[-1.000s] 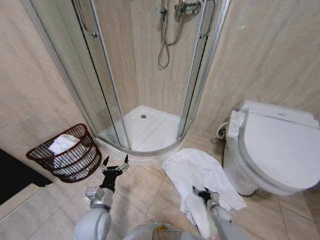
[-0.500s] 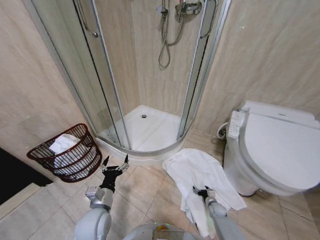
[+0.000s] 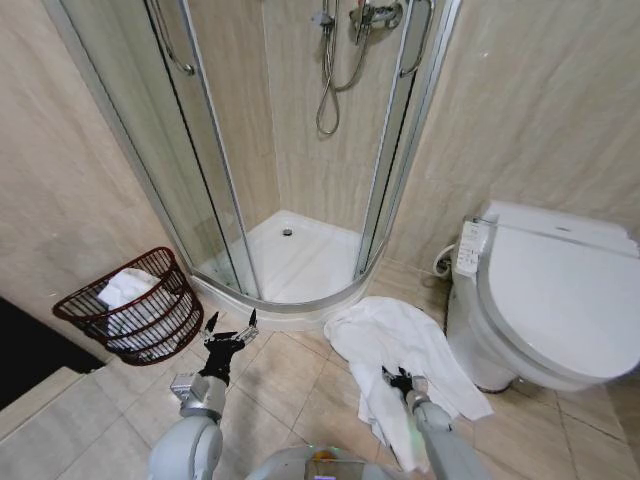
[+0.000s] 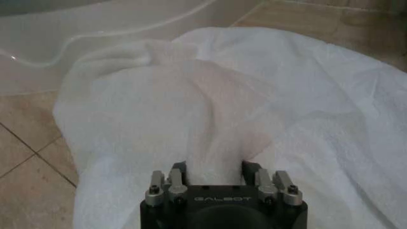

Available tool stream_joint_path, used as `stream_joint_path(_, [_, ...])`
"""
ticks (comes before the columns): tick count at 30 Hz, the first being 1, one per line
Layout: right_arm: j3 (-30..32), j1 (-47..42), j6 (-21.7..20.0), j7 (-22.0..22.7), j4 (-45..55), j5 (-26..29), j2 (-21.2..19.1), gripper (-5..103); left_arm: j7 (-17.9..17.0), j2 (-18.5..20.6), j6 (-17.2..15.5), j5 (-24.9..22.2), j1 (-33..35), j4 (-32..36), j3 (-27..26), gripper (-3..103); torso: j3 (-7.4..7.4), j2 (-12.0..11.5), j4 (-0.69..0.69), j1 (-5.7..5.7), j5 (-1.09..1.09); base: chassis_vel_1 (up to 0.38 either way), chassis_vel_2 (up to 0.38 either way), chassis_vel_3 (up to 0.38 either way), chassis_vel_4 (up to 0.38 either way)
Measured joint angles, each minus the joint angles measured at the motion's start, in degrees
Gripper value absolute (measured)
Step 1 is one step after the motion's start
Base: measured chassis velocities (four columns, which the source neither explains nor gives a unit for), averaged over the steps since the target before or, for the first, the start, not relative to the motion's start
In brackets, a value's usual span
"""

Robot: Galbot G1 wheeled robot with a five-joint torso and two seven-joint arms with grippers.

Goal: Discard the used towel into the hamper.

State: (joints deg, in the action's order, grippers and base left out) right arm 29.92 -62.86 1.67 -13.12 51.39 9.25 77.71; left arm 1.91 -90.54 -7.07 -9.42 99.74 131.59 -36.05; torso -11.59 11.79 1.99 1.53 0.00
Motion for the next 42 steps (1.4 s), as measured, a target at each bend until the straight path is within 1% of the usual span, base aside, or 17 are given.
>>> stream_joint_path(3, [0.2, -0.14, 0.48, -0.01, -0.21, 0.1, 0.05, 43, 0.0, 0.0, 0.0, 0.0, 0.0, 0.0, 0.0, 100, 0.0, 0.0, 0.0, 0.0, 0.0, 0.0, 0.0, 0.0, 0.0])
stream_joint_path(5, [0.24, -0.24, 0.61, -0.01, -0.22, 0.27, 0.0, 43, 0.0, 0.0, 0.0, 0.0, 0.0, 0.0, 0.0, 100, 0.0, 0.0, 0.0, 0.0, 0.0, 0.0, 0.0, 0.0, 0.0])
stream_joint_path(7, [0.32, -0.56, 0.91, 0.08, -0.03, 0.84, -0.15, 35, 0.0, 0.0, 0.0, 0.0, 0.0, 0.0, 0.0, 100, 0.0, 0.0, 0.0, 0.0, 0.01, 0.0, 0.0, 0.0, 0.0])
stream_joint_path(8, [0.32, -0.56, 0.91, 0.08, -0.03, 0.84, -0.15, 35, 0.0, 0.0, 0.0, 0.0, 0.0, 0.0, 0.0, 100, 0.0, 0.0, 0.0, 0.0, 0.01, 0.0, 0.0, 0.0, 0.0])
stream_joint_path(10, [0.86, -0.82, 2.55, 0.32, 0.03, -0.33, -0.18, 27, 0.0, 0.0, 0.0, 0.0, 0.0, 0.0, 0.0, 100, 0.0, 0.0, 0.01, 0.0, 0.01, 0.0, 0.0, 0.0, 0.0])
stream_joint_path(11, [0.86, -0.82, 2.55, 0.32, 0.03, -0.33, -0.18, 27, 0.0, 0.0, 0.0, 0.0, 0.0, 0.0, 0.0, 100, 0.0, 0.0, 0.01, 0.0, 0.01, 0.0, 0.0, 0.0, 0.0])
stream_joint_path(13, [1.47, -1.31, 3.44, 0.36, 0.84, -1.66, -0.19, 20, 0.0, 0.0, 0.0, 0.0, 0.0, 0.0, 0.0, 100, 0.0, 0.0, 0.0, 0.0, 0.01, 0.0, 0.0, 0.0, 0.0])
stream_joint_path(15, [1.92, -1.76, 3.76, 0.39, 1.94, -2.08, -0.16, 16, 0.0, 0.0, 0.0, 0.0, 0.0, 0.0, 0.0, 100, 0.0, 0.0, 0.0, 0.0, 0.01, 0.0, 0.0, 0.0, 0.0])
stream_joint_path(18, [2.51, -3.35, 4.0, 0.42, 5.53, -2.23, -0.26, 7, 0.0, 0.0, 0.0, 0.0, 0.0, 0.0, 0.0, 100, 0.0, 0.0, 0.01, 0.0, 0.01, 0.0, 0.0, 0.0, 0.0])
stream_joint_path(23, [3.83, -6.19, 4.18, 0.7, 11.52, -1.63, -0.4, 4, 0.0, 0.0, 0.0, 0.0, 0.0, 0.0, 0.0, 100, 0.0, 0.0, 0.01, 0.0, 0.01, 0.0, 0.0, 0.0, 0.0])
stream_joint_path(27, [6.49, -12.23, 4.96, 1.29, 22.34, -0.46, -0.68, 4, 0.0, 0.0, 0.0, 0.0, 0.0, 0.0, 0.0, 100, 0.0, 0.0, 0.0, 0.0, 0.0, 0.0, 0.0, 0.0, 0.0])
stream_joint_path(29, [6.97, -13.32, 5.01, 1.37, 24.33, -0.19, -0.72, 4, 0.0, 0.0, 0.0, 0.0, 0.0, 0.0, 0.0, 100, 0.0, 0.0, -0.01, 0.0, 0.0, 0.0, 0.0, 0.0, 0.0])
stream_joint_path(34, [11.18, -20.49, 5.6, 1.41, 38.98, 1.88, -0.24, 4, 0.0, 0.0, 0.0, 0.0, 0.0, 0.0, 0.0, 100, 0.0, 0.01, -0.01, 0.0, 0.0, 0.0, 0.0, 0.0, 0.0])
stream_joint_path(35, [11.18, -20.49, 5.6, 1.41, 38.98, 1.88, -0.24, 4, 0.0, 0.0, 0.0, 0.0, 0.0, 0.0, 0.0, 100, 0.0, 0.01, -0.01, 0.0, 0.0, 0.0, 0.0, 0.0, 0.0])
stream_joint_path(38, [14.33, -24.15, 6.31, 1.45, 47.66, 2.59, 0.63, 4, 0.0, 0.0, 0.0, 0.0, 0.0, 0.0, 0.0, 100, 0.0, 0.0, -0.01, 0.0, 0.02, 0.0, 0.0, 0.0, 0.0])
stream_joint_path(39, [14.33, -24.15, 6.31, 1.45, 47.66, 2.59, 0.63, 4, 0.0, 0.0, 0.0, 0.0, 0.0, 0.0, 0.0, 100, 0.0, 0.0, -0.01, 0.0, 0.02, 0.0, 0.0, 0.0, 0.0])
stream_joint_path(42, [17.5, -27.3, 6.43, 1.54, 56.97, 4.1, 0.87, 4, 0.0, 0.0, 0.0, 0.0, 0.0, 0.0, 0.0, 100, 0.0, 0.01, 0.0, 0.0, -0.01, 0.0, 0.0, 0.0, 0.0])
